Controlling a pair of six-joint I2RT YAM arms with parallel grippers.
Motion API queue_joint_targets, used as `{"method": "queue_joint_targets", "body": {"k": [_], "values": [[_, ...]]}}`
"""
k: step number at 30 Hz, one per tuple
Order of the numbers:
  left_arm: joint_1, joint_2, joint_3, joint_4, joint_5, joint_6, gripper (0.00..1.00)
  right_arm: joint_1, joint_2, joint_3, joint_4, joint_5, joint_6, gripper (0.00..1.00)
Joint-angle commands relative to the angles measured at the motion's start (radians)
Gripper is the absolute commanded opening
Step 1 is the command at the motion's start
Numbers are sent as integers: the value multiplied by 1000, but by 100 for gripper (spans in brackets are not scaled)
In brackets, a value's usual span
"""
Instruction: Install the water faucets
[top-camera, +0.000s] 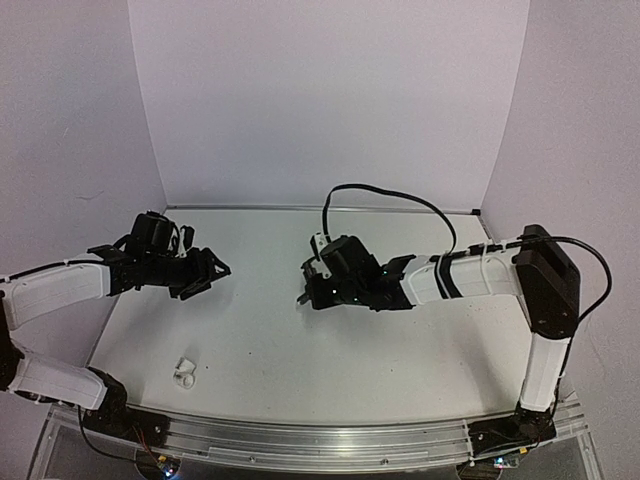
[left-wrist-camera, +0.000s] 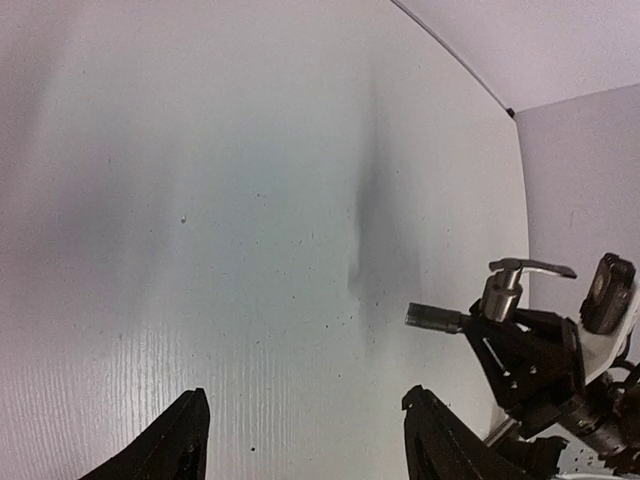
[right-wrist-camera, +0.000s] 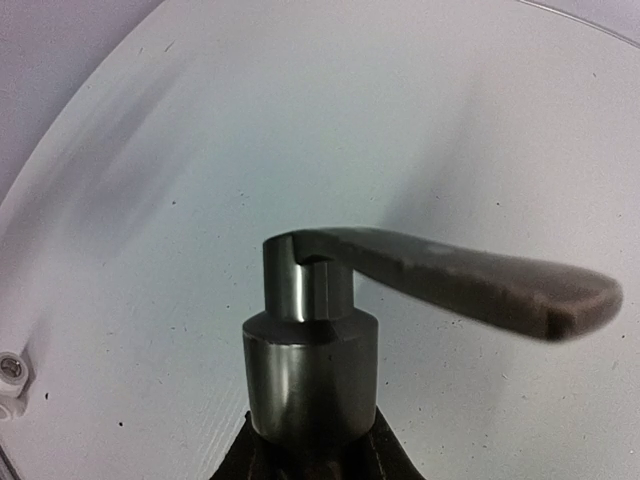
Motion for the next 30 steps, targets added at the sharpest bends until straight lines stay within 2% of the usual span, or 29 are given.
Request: {"method": "queue_joint_targets", "body": {"k": [1, 3, 6, 14, 22, 25, 30], "values": [[-3, -1, 7, 188, 296, 100, 70, -82, -109, -78, 234, -274, 137, 0], [-5, 6, -7, 285, 404, 89, 71, -117, -129, -116, 346, -430, 210, 0], [-28, 39, -15, 441, 547, 53, 73, -123, -156, -138, 471, -545, 278, 0], [-129, 115, 36, 535, 593, 70, 74, -124, -201, -142, 666, -663, 430, 0], [-139, 118, 47, 669, 633, 2, 67, -118, -152, -128, 796, -756, 528, 0], [-140, 115, 46, 705, 645, -26, 61, -111, -144, -132, 812, -770, 530, 0], [-139, 116, 51, 724, 641, -41, 35, -100, -131, -120, 815, -804, 526, 0]]}}
